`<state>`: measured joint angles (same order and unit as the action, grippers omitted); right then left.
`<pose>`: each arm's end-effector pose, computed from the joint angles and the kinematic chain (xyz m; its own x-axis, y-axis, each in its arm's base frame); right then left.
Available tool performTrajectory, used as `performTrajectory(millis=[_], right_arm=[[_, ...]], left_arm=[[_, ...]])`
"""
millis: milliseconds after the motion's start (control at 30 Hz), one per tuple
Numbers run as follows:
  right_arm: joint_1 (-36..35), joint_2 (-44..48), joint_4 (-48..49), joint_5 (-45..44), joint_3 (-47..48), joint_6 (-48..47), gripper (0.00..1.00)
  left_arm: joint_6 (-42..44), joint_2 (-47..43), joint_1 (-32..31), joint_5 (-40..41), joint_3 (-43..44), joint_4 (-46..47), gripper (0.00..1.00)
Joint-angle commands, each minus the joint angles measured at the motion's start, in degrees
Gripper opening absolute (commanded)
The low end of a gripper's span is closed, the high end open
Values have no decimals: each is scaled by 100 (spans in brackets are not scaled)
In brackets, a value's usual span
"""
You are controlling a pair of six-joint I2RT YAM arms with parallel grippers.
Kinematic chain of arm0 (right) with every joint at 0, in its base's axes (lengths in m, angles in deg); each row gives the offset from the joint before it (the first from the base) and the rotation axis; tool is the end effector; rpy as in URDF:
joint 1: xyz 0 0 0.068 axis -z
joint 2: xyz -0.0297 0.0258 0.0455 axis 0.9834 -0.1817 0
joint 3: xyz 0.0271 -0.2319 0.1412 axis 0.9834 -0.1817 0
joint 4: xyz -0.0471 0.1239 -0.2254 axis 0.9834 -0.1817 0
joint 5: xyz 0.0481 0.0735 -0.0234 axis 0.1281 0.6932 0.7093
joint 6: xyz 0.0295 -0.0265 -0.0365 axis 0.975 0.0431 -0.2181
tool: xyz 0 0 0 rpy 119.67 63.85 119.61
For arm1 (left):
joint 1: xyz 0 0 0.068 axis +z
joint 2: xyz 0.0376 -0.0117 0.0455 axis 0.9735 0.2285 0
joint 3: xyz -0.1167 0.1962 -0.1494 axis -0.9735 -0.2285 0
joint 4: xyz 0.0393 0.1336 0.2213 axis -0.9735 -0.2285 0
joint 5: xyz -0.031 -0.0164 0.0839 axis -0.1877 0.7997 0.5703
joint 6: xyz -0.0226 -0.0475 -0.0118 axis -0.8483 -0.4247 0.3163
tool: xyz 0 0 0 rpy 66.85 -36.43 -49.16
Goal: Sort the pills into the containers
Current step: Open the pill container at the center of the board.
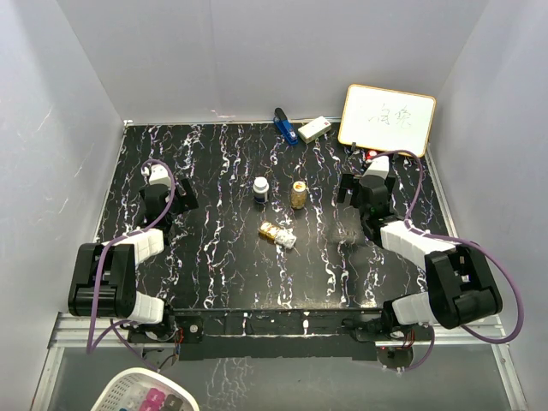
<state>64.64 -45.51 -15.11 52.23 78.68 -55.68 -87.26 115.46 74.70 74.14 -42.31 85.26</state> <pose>0.2722 0.0600 0.1966 -0.4181 0.0714 -0.9056 0.1304 0.9913 0.0179 0.2789 -0.0059 0.1828 -0.2755 -0.1889 -0.9425 -0.1345 0.9784 -0.1568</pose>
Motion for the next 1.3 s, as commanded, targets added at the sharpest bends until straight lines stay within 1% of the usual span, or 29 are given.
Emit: performTrajectory(millis=[0, 400, 533, 767, 900, 1100, 1200, 1267], right_arm=[[5, 218, 397, -195, 16, -44, 98], [7, 158, 398, -283, 45, 45, 98], [4, 164, 461, -117, 56, 157, 98], [5, 200, 535, 206, -6, 218, 98], [9, 327, 710, 310, -114, 246, 98], [23, 341, 625, 650, 122, 160, 98], [22, 278, 512, 968, 312, 62, 98], [14, 261, 482, 1207, 382, -31, 98]], left_arm=[[65, -216, -20, -70, 20, 99, 99], [83, -207, -29, -53, 25, 65, 99], [83, -207, -29, -96, 78, -2, 99], [-211, 72, -29, -99, 644, -547, 99], [-348, 173, -29, -506, 913, -743, 99], [-319, 365, -29, -1263, 1334, -1045, 99], [-321, 496, -36, -1649, 1533, -1168, 99], [-352, 536, -62, -1749, 1573, -1183, 99]])
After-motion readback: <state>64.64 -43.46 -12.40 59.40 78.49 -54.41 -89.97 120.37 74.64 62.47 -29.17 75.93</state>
